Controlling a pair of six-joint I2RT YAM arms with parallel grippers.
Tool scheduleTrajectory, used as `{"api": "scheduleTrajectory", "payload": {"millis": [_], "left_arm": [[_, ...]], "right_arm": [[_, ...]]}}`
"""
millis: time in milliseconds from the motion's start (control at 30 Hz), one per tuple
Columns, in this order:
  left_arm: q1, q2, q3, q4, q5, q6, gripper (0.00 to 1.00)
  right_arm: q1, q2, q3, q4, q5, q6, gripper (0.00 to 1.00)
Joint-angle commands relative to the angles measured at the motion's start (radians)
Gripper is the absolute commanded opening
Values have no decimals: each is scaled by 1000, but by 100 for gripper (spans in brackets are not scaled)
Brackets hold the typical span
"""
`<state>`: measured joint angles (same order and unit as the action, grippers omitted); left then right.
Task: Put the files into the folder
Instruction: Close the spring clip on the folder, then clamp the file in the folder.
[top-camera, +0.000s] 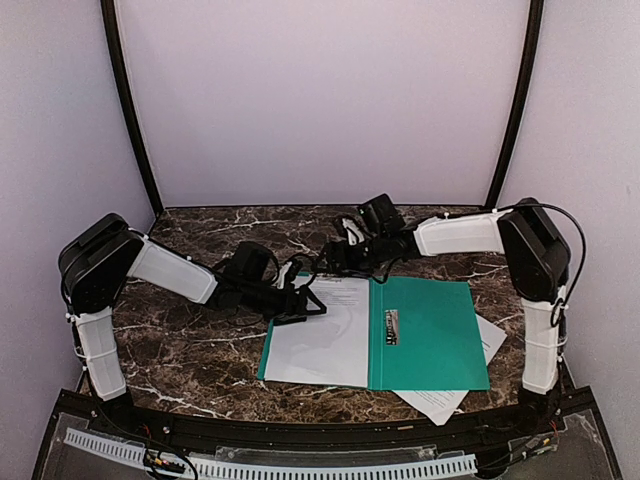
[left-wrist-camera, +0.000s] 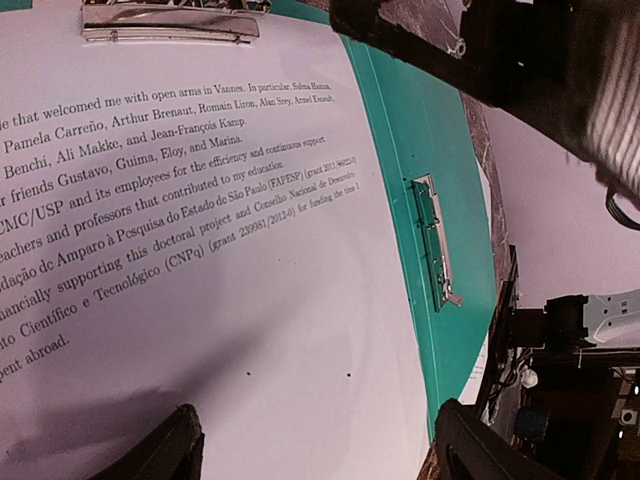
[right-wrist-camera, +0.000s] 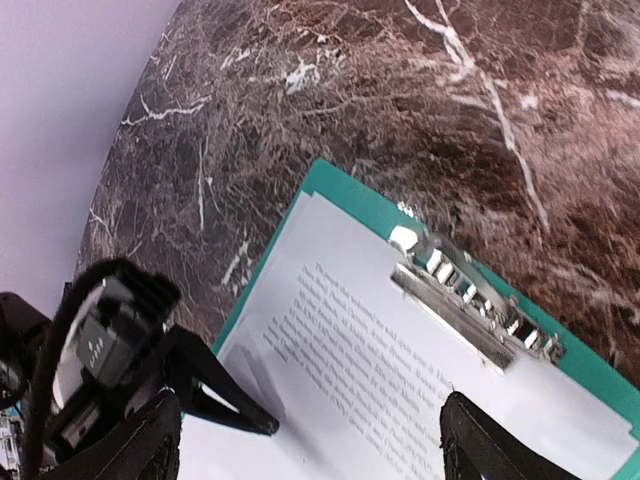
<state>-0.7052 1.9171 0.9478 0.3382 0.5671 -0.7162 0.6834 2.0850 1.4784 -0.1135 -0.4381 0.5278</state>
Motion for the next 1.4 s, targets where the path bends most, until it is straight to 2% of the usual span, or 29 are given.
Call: {"api": "scheduleTrajectory", "payload": {"millis": [0,233,467,800,967,1100,1267,1367], "left_arm": [[-7,30,-28,-43,-27,-9,80],[-6,29,-32,-37,-29,-17,80],[-6,29,-37,-36,-33,-20,80],[-7,15,-33,-37,-33,-15,80],[-4,-47,-3,-33,-23,71,80],[-4,-101,75,-149,-110,209,80],[-2,-109,206,-370,-341,365,75],[4,-88,275,-407,-423,410,72]], "right_arm": [[-23,-135,-121,-19,-17,-59,86],[-24,-187,-247,-15,-64,-60,84],[-22,-136,-307,59,-116,-18,82],[-22,-83,-360,58,-88,-18,82],[-23,-70,-373,56,-84,-28,82],[-22,-69,-374,45,-80,-39,81],[-24,-66,-376,47,-80,-43,81],[-24,-64,-373,45,-80,-44,82]]}}
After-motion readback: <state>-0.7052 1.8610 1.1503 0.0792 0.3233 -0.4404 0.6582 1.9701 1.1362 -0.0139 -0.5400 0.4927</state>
